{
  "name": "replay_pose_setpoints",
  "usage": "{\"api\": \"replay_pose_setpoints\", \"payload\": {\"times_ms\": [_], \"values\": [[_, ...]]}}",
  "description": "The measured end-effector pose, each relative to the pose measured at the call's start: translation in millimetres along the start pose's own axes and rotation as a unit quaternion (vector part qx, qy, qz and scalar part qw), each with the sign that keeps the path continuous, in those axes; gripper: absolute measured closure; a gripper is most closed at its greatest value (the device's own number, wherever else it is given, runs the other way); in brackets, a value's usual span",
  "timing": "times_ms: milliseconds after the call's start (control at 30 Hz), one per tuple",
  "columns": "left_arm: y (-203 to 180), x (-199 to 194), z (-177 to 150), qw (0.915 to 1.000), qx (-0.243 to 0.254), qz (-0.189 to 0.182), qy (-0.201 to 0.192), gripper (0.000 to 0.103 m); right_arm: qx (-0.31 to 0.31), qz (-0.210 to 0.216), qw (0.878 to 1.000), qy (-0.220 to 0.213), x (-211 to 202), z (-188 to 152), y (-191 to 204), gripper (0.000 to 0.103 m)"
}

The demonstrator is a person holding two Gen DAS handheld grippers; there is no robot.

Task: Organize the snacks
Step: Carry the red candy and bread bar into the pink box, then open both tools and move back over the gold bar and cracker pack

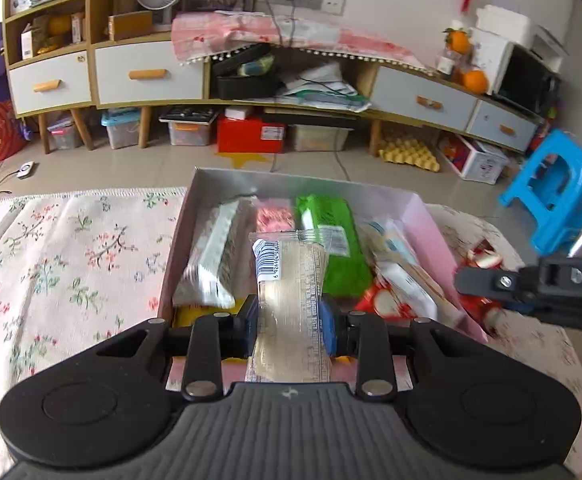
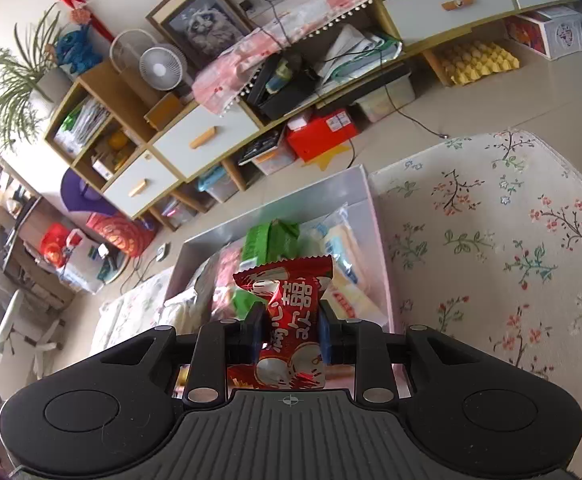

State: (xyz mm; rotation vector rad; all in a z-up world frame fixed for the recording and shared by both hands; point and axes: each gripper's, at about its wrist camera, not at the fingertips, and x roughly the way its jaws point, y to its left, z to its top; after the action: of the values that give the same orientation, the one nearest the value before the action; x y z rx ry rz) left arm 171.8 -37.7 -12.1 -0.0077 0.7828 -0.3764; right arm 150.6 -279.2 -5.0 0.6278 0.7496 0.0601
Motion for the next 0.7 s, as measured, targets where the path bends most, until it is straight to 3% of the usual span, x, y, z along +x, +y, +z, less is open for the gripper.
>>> {"api": "replay_pose_setpoints", "payload": {"times_ms": [233,300,400,700], "values": [[-0.8,11.8,6.1,0.9999,0.004,0.012,-0.010,0.072,0.006,-0.005,1.000,-0.015,7.8,4.5,-8.2,0.073],[-1.9,8.8,5.4,0.9995,0.010,0.017,-0.023,0.059,0.013,-0.006,1.000,-0.015,7.7,5.5,-11.0,0.068],[-1.6,5.5,5.4,0.9994,0.009,0.015,-0.028,0.047,0.021,-0.004,1.000,-0.017,4.1,6.6,-13.7,0.058],[2.2,-15.5,-4.6,0.9994,0.013,0.023,-0.021,0.030,0.017,-0.010,1.000,-0.015,-17.6,6.4,-4.7,0.052]]}}
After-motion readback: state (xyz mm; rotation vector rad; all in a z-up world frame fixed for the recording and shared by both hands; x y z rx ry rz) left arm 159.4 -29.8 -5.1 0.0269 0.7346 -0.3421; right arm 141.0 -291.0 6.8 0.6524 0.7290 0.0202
